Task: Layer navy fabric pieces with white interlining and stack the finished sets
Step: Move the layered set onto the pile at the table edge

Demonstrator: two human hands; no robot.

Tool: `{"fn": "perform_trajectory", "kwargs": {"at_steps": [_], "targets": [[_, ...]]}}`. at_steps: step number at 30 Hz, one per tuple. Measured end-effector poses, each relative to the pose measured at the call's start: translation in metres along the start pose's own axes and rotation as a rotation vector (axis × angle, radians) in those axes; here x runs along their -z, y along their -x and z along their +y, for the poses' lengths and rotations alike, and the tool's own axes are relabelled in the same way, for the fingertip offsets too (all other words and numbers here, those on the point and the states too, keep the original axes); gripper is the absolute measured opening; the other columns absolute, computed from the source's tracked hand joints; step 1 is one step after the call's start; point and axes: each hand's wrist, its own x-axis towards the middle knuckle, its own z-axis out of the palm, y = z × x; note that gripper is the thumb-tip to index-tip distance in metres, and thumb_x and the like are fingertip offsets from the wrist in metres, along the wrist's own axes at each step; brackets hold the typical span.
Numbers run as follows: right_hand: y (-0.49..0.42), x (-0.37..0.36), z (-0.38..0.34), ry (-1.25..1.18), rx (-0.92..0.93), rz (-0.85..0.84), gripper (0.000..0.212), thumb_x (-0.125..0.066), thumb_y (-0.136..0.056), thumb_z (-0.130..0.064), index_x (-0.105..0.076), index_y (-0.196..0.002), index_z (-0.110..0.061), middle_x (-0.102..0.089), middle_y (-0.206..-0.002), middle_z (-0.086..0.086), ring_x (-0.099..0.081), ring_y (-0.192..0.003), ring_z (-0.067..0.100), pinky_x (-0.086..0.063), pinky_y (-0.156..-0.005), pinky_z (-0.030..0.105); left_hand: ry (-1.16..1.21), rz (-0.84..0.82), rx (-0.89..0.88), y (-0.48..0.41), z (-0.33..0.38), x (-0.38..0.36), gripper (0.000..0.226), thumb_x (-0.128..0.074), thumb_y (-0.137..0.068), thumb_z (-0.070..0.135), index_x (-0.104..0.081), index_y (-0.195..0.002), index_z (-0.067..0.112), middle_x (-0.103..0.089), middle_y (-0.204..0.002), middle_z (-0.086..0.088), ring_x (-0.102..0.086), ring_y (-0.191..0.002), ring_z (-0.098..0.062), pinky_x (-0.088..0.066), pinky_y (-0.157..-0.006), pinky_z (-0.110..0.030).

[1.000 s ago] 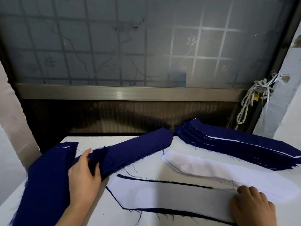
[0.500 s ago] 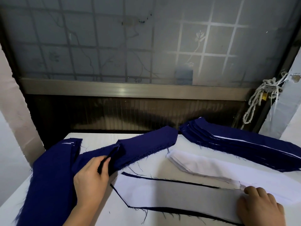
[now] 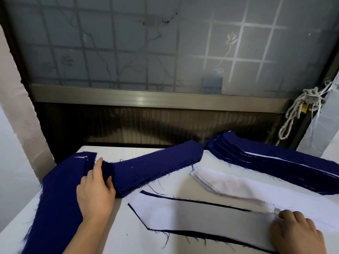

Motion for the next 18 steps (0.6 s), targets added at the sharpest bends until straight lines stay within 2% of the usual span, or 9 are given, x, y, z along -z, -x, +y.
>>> {"fn": "perform_trajectory", "kwargs": {"at_steps": [3, 6, 9, 13, 18], "targets": [[0.0004, -0.0013, 0.0007, -0.021, -0.009, 0.024, 0.024, -0.063, -0.082, -0.024, -0.068, -0.105, -0.017, -0.062, -0.114, 0.013, -0.054, -0.105, 0.035, -0.041, -0.086, 0.040, -0.092, -0.031, 0.032, 0.0011, -0.0047, -0.0023, 0.058, -0.074, -0.084, 0.014, -0.052, -0.137, 0.002, -0.061, -0.114, -0.023, -0.055, -0.096, -0.042, -0.045, -0.077, -0.055], [0.0007, 0.0001, 0.0011, 0.024, 0.007, 0.000, 0.025, -0.060, -0.085, -0.029, -0.066, -0.108, -0.021, -0.060, -0.117, 0.009, -0.053, -0.108, 0.032, -0.040, -0.087, 0.037, -0.153, -0.085, 0.101, 0.0000, -0.0070, -0.0012, 0.040, -0.072, -0.087, 0.022, -0.067, -0.118, -0.003, -0.057, -0.128, -0.024, -0.048, -0.111, -0.048, -0.039, -0.089, -0.060], [0.0010, -0.0007, 0.0016, -0.019, -0.008, 0.016, 0.023, -0.064, -0.082, -0.025, -0.069, -0.103, -0.016, -0.061, -0.114, 0.012, -0.054, -0.105, 0.035, -0.040, -0.084, 0.039, -0.114, -0.078, 0.153, -0.0010, -0.0077, 0.0000, 0.029, -0.074, -0.086, 0.022, -0.073, -0.105, 0.001, -0.059, -0.126, -0.021, -0.046, -0.115, -0.046, -0.037, -0.091, -0.059], [0.0017, 0.0020, -0.0009, 0.063, -0.010, -0.005, 0.024, -0.059, -0.085, -0.030, -0.067, -0.106, -0.022, -0.060, -0.118, 0.008, -0.054, -0.107, 0.031, -0.041, -0.085, 0.036, -0.092, -0.064, 0.146, -0.0014, -0.0057, -0.0003, 0.014, -0.075, -0.085, 0.015, -0.078, -0.093, 0.004, -0.061, -0.125, -0.019, -0.044, -0.116, -0.045, -0.036, -0.092, -0.058], [0.0059, -0.0038, -0.0001, -0.081, 0.004, 0.080, 0.013, -0.076, -0.068, -0.004, -0.070, -0.079, -0.003, -0.063, -0.090, 0.023, -0.058, -0.083, 0.044, -0.042, -0.071, 0.044, -0.085, -0.017, -0.001, -0.0001, -0.0054, 0.0020, 0.008, -0.081, -0.076, 0.008, -0.078, -0.083, 0.007, -0.060, -0.125, -0.017, -0.044, -0.118, -0.040, -0.034, -0.096, -0.057]]}}
